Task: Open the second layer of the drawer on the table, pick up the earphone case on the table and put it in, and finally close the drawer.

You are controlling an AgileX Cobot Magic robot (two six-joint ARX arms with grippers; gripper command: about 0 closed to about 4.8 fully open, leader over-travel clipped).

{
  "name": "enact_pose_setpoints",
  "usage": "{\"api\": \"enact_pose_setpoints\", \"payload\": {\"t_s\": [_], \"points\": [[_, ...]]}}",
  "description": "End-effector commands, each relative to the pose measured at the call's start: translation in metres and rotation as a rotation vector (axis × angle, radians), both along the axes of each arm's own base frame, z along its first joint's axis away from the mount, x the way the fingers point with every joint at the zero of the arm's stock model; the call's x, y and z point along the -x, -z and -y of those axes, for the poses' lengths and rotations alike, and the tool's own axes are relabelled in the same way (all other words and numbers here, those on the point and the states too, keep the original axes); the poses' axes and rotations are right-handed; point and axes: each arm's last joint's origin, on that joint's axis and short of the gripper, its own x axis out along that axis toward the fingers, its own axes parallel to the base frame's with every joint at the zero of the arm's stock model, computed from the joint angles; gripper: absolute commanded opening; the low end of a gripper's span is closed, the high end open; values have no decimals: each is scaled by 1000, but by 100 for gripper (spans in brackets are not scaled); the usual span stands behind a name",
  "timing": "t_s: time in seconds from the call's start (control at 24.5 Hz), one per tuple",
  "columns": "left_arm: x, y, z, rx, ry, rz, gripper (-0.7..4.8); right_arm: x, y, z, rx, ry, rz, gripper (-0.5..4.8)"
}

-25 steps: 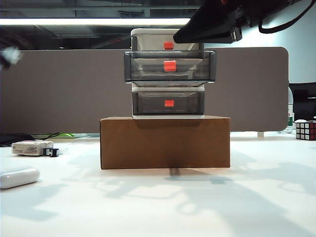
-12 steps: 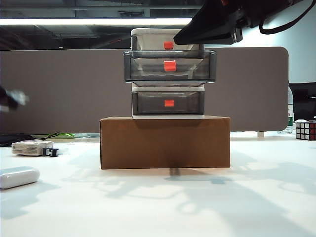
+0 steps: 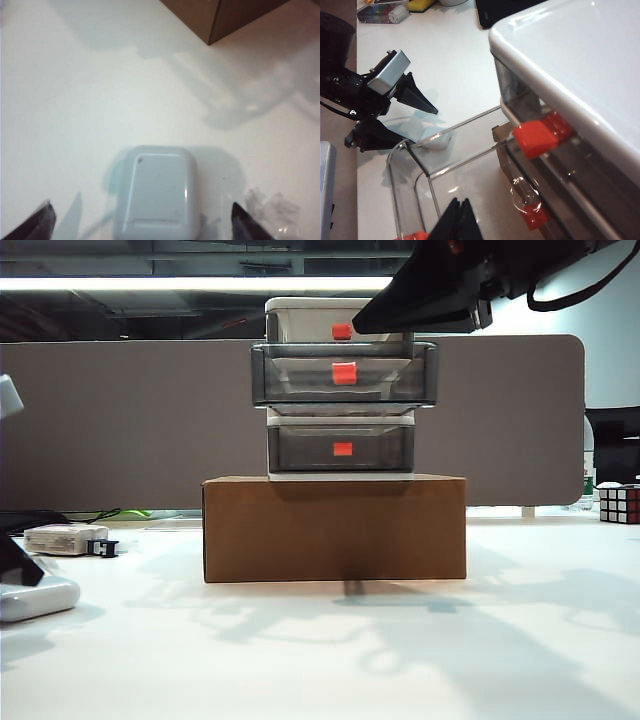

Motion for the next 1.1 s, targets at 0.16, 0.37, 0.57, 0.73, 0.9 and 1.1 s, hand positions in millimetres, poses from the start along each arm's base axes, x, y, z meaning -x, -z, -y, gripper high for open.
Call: {"api": "enact_pose_setpoints", "payload": {"t_s": [0.16,0.37,0.57,0.73,0.9,1.1], "points": [[-8,13,1,21,26,-38,466,1,0,0,9,-8,9,-5],[-9,20,1,20,27,-74,457,1,0,0,14,-9,18,-5],[-12,24,1,4,51,-58,457,1,0,0,14,-9,18,-5],[-15,27,1,18,66,-51,447,1,0,0,14,-9,18,-5],[-17,36,2,34,76,-83,393,1,0,0,16,-6,18,-5],[-18,41,2,34,76,-99,393,1,0,0,16,-6,18,-5]]}}
